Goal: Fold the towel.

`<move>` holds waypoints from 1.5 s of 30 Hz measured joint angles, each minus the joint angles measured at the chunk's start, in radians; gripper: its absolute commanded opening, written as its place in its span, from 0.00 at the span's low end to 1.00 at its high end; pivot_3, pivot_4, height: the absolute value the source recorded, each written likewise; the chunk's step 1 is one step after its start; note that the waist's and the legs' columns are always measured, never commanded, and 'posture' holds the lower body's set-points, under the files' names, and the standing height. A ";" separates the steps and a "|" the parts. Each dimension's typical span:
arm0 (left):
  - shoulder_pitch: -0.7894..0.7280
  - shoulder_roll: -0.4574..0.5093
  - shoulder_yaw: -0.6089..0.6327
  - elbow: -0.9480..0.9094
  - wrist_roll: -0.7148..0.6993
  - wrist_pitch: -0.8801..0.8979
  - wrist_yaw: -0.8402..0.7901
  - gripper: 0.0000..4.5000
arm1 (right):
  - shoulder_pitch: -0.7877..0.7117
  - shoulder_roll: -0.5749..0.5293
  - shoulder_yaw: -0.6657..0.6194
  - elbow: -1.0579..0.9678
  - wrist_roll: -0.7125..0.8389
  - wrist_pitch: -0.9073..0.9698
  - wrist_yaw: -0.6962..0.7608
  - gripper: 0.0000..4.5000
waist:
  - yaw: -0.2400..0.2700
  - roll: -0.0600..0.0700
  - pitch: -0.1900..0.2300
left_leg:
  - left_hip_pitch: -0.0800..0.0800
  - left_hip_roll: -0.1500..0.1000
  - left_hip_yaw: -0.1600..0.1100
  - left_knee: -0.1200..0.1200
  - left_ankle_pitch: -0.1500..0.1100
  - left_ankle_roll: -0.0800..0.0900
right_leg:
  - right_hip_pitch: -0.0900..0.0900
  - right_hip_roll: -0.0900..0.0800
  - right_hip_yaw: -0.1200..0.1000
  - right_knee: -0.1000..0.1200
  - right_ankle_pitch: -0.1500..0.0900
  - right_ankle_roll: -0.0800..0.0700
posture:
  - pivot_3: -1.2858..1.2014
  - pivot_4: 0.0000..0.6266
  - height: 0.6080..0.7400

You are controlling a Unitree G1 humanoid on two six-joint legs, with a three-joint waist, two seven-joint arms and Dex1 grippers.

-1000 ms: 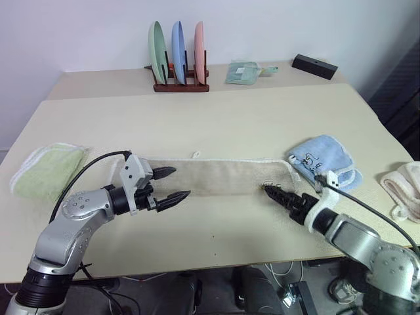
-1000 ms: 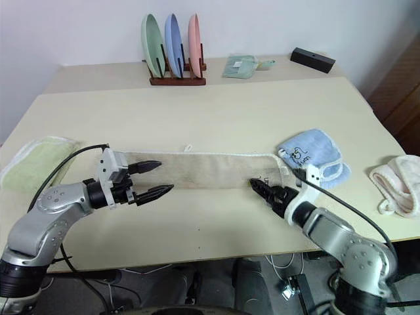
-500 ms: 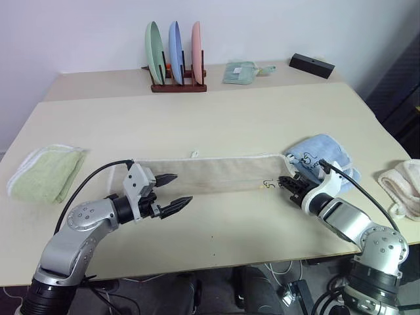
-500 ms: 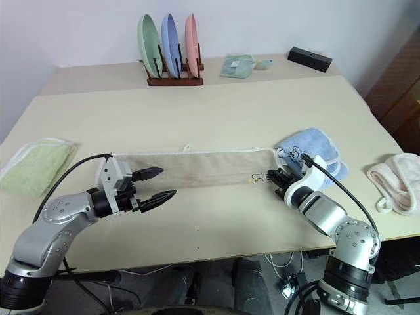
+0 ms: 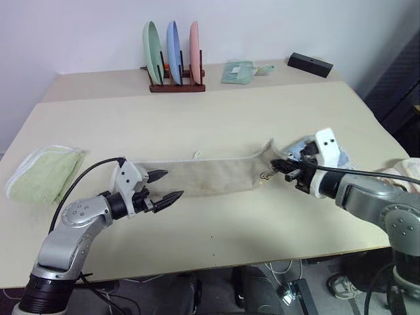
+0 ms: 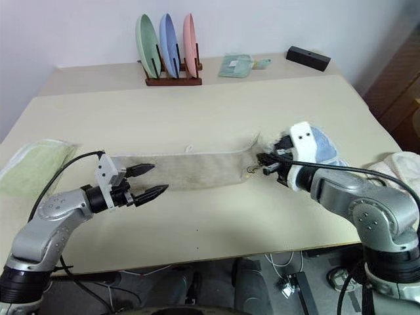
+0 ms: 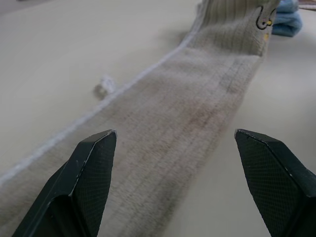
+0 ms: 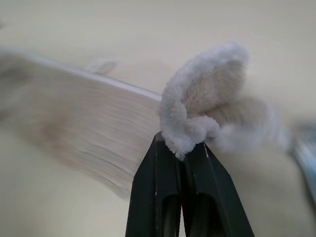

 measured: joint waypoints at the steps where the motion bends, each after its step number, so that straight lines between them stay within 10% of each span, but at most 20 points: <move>1: -0.006 0.000 0.002 0.003 0.002 -0.001 0.001 0.87 | -0.029 -0.003 0.048 -0.003 -0.031 -0.011 0.035 0.02 | 0.001 0.000 0.000 | 0.000 0.000 0.000 0.000 0.000 0.000 | 0.000 0.000 0.000 0.000 0.000 0.000 | 0.52 0.24 0.94; 12: -0.020 -0.013 0.016 0.002 0.009 -0.005 0.031 0.87 | -0.228 0.271 0.472 0.273 -0.372 -0.138 0.223 0.02 | 0.001 -0.001 0.000 | -0.003 -0.001 -0.001 0.000 0.002 -0.005 | -0.003 -0.001 0.000 -0.001 0.000 0.000 | 0.52 0.24 0.94; 21: 0.003 -0.023 0.022 -0.023 0.013 0.000 0.063 0.87 | -0.228 0.352 0.482 0.298 -0.464 -0.148 0.289 0.02 | 0.000 -0.001 0.000 | -0.002 -0.001 -0.001 0.000 0.002 -0.005 | -0.002 -0.001 0.000 0.000 0.000 0.000 | 0.52 0.24 0.94; 24: 0.001 -0.023 0.019 -0.023 0.014 0.002 0.067 0.87 | -0.227 0.352 0.477 0.294 -0.473 -0.153 0.324 0.18 | 0.000 -0.001 0.000 | -0.002 -0.001 -0.001 0.000 0.002 -0.005 | -0.002 -0.001 0.000 0.000 0.000 0.000 | 0.52 0.24 0.94; 30: 0.001 -0.022 0.019 -0.023 0.014 0.002 0.066 0.87 | -0.209 0.304 0.421 0.199 -0.472 -0.214 0.427 0.83 | 0.001 -0.001 0.000 | -0.002 -0.001 -0.001 0.000 0.002 -0.005 | -0.002 -0.001 0.000 -0.001 0.000 0.000 | 0.52 0.24 0.94; 34: 0.013 -0.015 0.031 -0.021 0.014 0.002 0.068 0.87 | -0.182 0.224 0.345 0.159 -0.468 -0.260 0.502 0.83 | 0.001 -0.001 0.000 | -0.002 -0.001 -0.001 0.000 0.002 -0.004 | -0.002 -0.001 0.000 -0.001 0.000 0.000 | 0.52 0.24 0.94; 41: 0.033 -0.010 0.068 -0.017 0.012 0.003 0.084 0.87 | -0.197 0.246 0.279 0.273 -0.514 -0.335 0.504 0.07 | -0.001 -0.001 0.000 | -0.002 -0.001 -0.001 0.000 0.002 -0.005 | -0.002 -0.001 0.000 -0.001 0.000 0.000 | 0.52 0.24 0.94; 45: 0.046 -0.037 0.082 -0.014 0.005 0.007 0.112 0.87 | -0.223 0.372 0.314 0.438 -0.586 -0.444 0.474 0.00 | -0.004 -0.001 0.000 | -0.002 -0.001 -0.001 0.000 0.003 -0.005 | -0.002 -0.001 0.000 0.000 0.000 0.000 | 0.52 0.24 0.94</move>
